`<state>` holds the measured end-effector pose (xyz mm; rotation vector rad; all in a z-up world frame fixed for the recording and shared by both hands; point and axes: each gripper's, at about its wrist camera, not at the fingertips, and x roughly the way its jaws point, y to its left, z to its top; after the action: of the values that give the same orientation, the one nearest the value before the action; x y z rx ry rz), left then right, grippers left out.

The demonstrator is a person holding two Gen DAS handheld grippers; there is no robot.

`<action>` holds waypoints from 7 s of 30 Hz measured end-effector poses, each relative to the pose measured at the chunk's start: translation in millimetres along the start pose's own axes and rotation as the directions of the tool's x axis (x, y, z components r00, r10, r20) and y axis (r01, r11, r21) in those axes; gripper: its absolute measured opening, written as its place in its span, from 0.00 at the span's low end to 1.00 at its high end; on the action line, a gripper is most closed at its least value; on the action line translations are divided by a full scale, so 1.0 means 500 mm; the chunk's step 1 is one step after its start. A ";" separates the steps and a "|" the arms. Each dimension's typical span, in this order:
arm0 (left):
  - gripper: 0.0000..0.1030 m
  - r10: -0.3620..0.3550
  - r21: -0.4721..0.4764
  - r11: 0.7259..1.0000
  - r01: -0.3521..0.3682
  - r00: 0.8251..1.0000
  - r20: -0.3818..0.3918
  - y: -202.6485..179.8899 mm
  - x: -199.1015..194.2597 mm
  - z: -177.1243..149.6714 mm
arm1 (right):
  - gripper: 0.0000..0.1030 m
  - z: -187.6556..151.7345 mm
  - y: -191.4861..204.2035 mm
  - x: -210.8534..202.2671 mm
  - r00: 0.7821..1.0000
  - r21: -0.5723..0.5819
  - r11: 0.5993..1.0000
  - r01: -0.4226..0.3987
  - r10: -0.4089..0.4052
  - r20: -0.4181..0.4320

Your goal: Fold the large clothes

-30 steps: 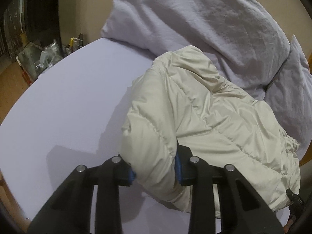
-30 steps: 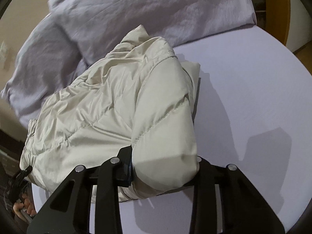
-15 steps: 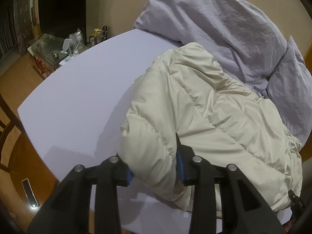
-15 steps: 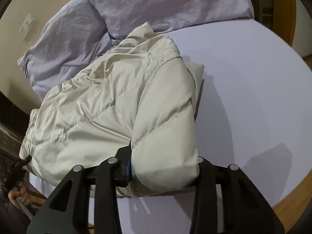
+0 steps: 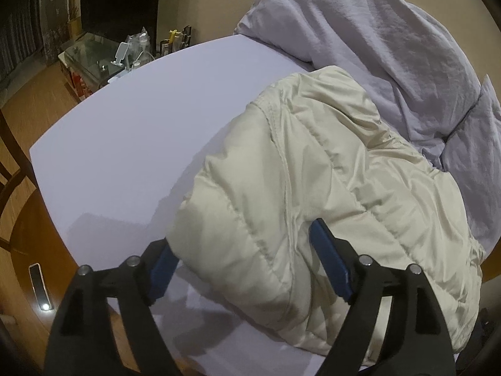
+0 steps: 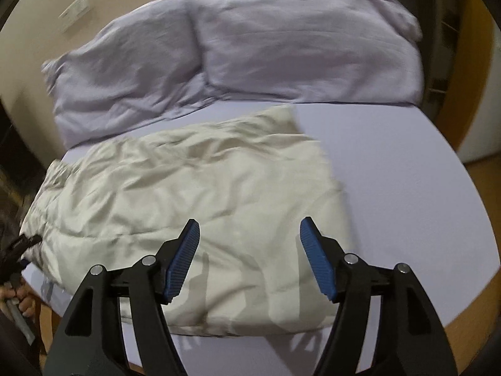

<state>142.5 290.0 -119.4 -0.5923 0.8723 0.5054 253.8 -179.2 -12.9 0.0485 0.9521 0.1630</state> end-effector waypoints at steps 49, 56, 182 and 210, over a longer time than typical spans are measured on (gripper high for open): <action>0.26 -0.338 0.113 0.940 0.322 0.922 0.189 -0.168 -0.164 0.055 | 0.78 -0.097 0.149 0.135 0.997 -0.214 0.976 0.028 -0.042 -0.061; 0.25 -0.465 0.271 0.872 0.409 0.865 0.189 -0.285 -0.241 0.033 | 0.78 -0.092 0.145 0.125 0.997 -0.208 0.978 0.000 -0.015 -0.071; 0.82 -0.266 0.638 0.756 0.147 0.959 0.094 -0.746 -0.024 -0.194 | 0.78 0.061 -0.154 0.196 0.989 0.131 0.990 0.047 -0.065 0.136; 0.91 -0.275 0.619 0.769 0.159 0.957 0.096 -0.736 0.029 -0.206 | 0.80 0.062 -0.147 0.206 0.983 0.117 0.990 0.076 -0.094 0.157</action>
<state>324.6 -44.1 -84.0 -0.0442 0.7225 0.0419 346.4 -234.1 -86.2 0.1209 0.7979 0.0266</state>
